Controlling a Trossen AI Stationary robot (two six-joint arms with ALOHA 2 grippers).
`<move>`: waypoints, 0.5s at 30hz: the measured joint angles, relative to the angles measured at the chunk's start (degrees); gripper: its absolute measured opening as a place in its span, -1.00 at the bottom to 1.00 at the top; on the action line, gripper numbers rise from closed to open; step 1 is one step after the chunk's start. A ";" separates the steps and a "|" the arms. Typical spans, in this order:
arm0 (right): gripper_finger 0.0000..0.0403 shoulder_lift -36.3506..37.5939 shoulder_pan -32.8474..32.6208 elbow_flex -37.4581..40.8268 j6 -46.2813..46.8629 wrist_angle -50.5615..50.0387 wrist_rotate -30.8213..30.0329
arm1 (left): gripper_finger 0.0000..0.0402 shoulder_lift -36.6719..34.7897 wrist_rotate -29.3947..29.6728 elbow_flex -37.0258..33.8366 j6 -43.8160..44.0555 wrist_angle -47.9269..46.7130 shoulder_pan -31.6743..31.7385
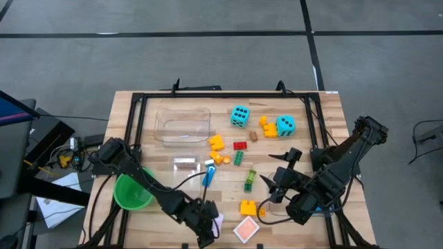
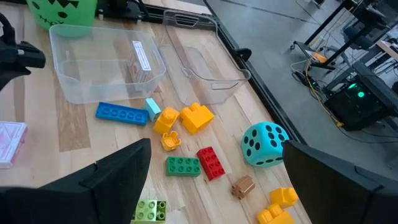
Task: Pick & Place Toys
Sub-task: Put the pink playing card box into the bottom left transparent bin
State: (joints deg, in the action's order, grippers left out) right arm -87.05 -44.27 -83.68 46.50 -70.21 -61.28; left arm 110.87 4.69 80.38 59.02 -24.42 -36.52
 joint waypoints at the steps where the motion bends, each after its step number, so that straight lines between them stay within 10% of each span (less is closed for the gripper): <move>1: 0.77 0.00 0.00 0.00 0.00 0.00 0.00 | 0.87 0.00 0.00 0.00 0.00 0.38 -0.12; 15: 0.77 0.00 0.04 0.00 0.01 0.04 0.00 | 0.50 1.14 -1.31 -4.20 3.20 5.79 -0.69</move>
State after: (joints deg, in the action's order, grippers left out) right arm -87.05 -44.23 -83.68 46.51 -70.17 -61.28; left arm 112.01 3.38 76.18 62.22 -18.64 -37.21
